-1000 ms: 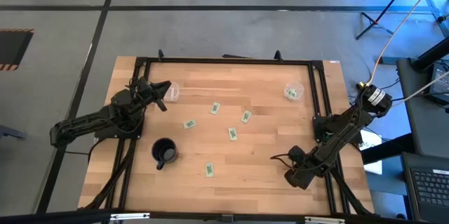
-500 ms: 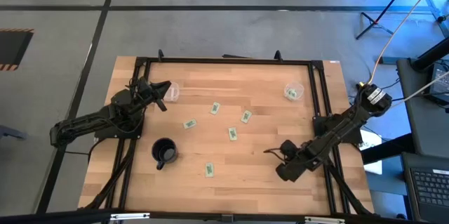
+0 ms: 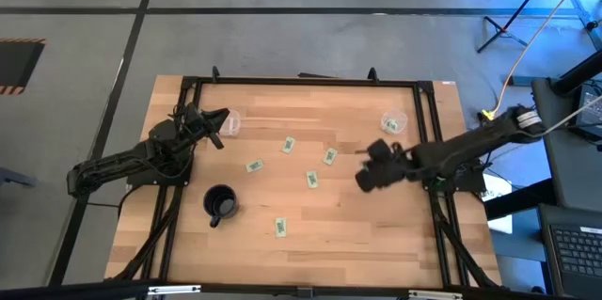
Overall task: Pick and place Stevia / Truvia into bins
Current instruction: Put the stevia packet into the right transparent container
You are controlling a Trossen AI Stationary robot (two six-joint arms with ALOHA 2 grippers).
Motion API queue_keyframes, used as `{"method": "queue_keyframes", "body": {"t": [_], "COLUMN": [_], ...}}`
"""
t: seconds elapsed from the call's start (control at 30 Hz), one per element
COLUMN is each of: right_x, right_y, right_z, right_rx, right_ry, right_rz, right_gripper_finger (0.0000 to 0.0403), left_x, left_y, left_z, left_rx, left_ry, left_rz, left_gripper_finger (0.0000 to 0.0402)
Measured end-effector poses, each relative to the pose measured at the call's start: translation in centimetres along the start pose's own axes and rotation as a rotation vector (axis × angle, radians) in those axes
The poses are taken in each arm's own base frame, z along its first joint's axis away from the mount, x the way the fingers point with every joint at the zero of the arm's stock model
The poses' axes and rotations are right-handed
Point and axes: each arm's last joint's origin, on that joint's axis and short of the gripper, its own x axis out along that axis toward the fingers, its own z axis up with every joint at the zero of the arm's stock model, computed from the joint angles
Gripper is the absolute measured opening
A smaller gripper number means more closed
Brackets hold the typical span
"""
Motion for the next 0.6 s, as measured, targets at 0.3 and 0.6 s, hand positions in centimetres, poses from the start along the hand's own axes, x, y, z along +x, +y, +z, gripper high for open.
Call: {"method": "queue_keyframes", "body": {"t": [0.3, 0.6], "right_x": [-2.6, -2.0], "right_y": [-4.7, -9.3], "right_z": [6.9, 9.6], "right_rx": [0.066, 0.140], "right_ry": [0.026, 0.167], "right_rz": [-0.280, -0.427], "right_gripper_finger": [0.0002, 0.0002], "left_x": [0.0, 0.0], "left_y": [0.0, 0.0], "left_z": [0.0, 0.0], "left_rx": [0.000, 0.000], "left_ry": [0.000, 0.000], "left_rz": [0.000, 0.001], "left_gripper_finger": [0.0043, 0.0043]}}
